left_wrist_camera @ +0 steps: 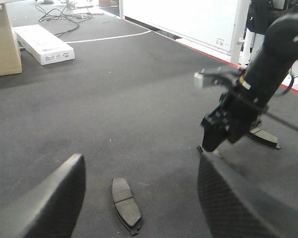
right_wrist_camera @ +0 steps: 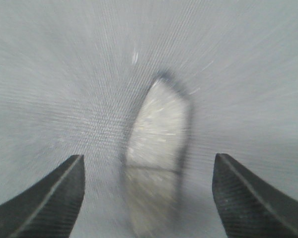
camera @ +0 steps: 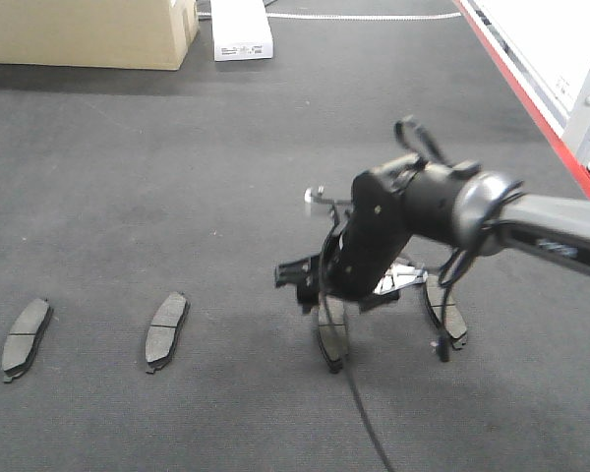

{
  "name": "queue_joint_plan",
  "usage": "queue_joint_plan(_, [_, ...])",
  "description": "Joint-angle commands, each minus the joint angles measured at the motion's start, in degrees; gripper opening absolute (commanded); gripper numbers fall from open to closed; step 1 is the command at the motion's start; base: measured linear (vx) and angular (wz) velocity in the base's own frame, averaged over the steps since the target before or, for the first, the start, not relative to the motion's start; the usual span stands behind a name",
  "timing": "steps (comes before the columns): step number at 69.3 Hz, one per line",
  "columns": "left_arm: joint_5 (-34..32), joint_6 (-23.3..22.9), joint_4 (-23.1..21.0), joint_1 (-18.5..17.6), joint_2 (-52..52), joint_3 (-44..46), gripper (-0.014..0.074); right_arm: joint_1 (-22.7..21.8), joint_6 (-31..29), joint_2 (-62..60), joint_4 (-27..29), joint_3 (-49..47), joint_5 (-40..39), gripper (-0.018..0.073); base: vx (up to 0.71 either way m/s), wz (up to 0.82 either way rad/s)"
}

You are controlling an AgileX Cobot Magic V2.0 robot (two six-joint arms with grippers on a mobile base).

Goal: Move and align brake pads A on conveyor
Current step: 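Lower the right gripper and set its pad beside the other pad, then open the right gripper and raise it away from the pad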

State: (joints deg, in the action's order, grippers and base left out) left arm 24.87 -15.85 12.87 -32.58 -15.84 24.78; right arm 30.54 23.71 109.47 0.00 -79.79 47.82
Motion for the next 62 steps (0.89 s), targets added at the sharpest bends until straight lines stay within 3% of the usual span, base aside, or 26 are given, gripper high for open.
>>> queue_joint_plan(1, [-3.9, 0.0, 0.2, -0.3, -0.4, 1.2, 0.0464, -0.3, -0.9, -6.5, -3.8, -1.7, 0.6, 0.0525, 0.00, 0.00])
queue_joint_plan(14, [-3.9, 0.0, 0.2, -0.3, -0.4, 1.2, 0.0464, -2.5, -10.4, -14.0, -3.0, -1.5, 5.0, 0.0525, 0.00, 0.00])
queue_joint_plan(35, [-4.3, 0.0, 0.2, -0.3, -0.4, 1.2, 0.0464, -13.0, -18.2, -26.1, -1.1, -1.0, 7.5, 0.0525, 0.00, 0.00])
queue_joint_plan(62, [-2.7, 0.0, 0.1, -0.3, -0.4, 0.9, 0.0464, -14.4, -19.3, -52.8, -2.7, 25.4, -12.7, 0.0525, 0.00, 0.00])
